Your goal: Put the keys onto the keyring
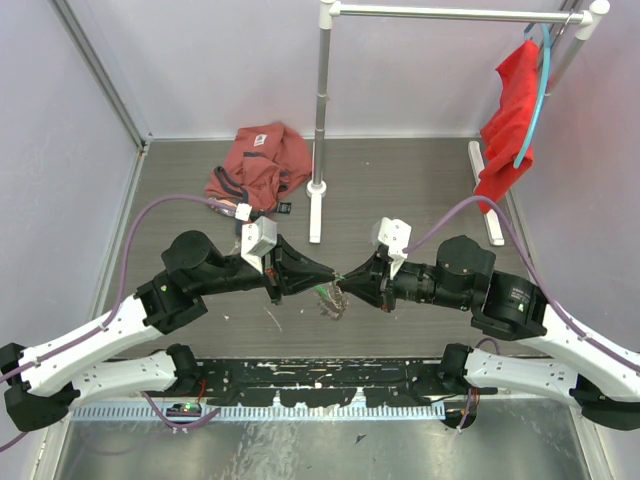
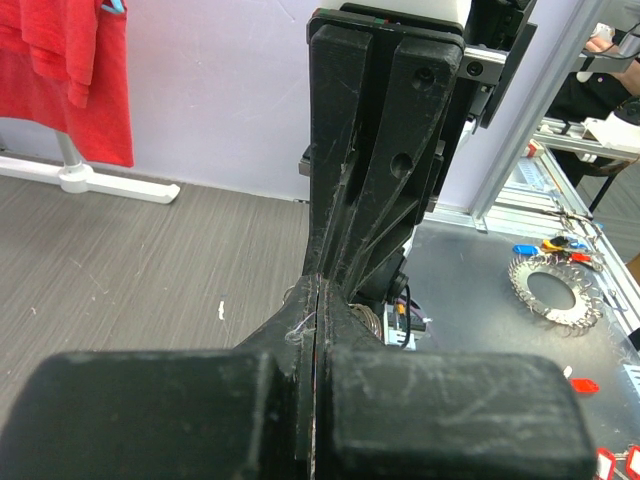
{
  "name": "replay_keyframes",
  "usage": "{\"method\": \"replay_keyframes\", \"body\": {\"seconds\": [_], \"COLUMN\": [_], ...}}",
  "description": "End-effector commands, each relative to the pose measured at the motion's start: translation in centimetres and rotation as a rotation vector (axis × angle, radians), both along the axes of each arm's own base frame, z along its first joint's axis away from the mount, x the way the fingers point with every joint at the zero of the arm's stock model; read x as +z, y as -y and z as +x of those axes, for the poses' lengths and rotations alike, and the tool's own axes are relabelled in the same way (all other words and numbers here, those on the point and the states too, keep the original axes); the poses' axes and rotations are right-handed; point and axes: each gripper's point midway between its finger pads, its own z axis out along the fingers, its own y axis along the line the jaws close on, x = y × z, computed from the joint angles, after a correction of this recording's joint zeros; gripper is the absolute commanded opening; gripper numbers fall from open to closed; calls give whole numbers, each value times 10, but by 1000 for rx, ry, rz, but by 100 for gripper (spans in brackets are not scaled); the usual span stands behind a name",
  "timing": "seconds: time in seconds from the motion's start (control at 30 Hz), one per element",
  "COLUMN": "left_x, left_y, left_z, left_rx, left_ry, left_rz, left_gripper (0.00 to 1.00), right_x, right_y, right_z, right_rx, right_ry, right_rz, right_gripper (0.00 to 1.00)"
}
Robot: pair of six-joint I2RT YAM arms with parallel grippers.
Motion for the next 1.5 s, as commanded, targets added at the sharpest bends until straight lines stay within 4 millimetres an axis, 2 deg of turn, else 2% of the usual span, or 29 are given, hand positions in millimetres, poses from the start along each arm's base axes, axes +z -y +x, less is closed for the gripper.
{"method": "replay_keyframes", "body": {"seconds": [0.0,0.7,1.23,1.47], "left_x": [20,22,23,23], "left_y": [-2,-7,-7,-5], "left_z": [1,3,3,1], "left_rx": [14,37,36,20], "left_ry": [40,52,53,58], "left_rz": [-48,-45,-43,-40], "left_gripper": [0,0,0,0], "right_x": [35,24,8,12], "right_y": [9,14,2,4], "right_z": [2,-6,-8,-2], "right_rx": [-30,3,54,16], "right_ry": [59,48,23,40], "right_rz": [100,32,-29,-16], "right_gripper": [6,6,6,6]}}
